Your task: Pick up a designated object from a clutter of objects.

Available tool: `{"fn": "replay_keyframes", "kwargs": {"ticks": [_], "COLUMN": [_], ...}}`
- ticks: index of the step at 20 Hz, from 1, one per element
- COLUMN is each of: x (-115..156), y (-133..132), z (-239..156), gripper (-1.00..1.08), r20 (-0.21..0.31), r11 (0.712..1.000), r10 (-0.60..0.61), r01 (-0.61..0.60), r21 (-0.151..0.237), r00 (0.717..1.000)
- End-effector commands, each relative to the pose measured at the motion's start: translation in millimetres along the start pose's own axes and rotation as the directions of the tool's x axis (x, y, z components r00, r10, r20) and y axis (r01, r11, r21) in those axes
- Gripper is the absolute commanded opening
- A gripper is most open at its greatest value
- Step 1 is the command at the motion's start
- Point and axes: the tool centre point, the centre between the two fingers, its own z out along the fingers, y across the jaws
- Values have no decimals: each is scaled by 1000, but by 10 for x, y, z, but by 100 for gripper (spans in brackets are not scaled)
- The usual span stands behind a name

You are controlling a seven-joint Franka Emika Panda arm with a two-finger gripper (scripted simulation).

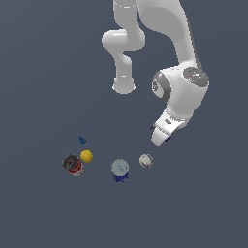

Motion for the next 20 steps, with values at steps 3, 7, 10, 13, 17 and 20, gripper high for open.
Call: {"fn": "replay_keyframes", "kwargs": {"ticks": [3, 7, 10, 13, 17, 20], "x": [-47, -82, -104, -123, -137, -142], "y": [183, 344, 460, 565, 674, 735], "z": [-516, -956, -1264, -1530, -1800, -1945], "gripper": [-100, -100, -100, -100, -100, -100], "r20": [-1, -2, -2, -2, -2, -1], "r11": [1000, 1000, 1000, 1000, 1000, 1000], "r10": [-1, -1, -1, 0, 0, 1], "r01": [1, 1, 1, 0, 0, -1], "r21": [1, 2, 2, 2, 1, 1], "r00": [1000, 1000, 1000, 1000, 1000, 1000]}}
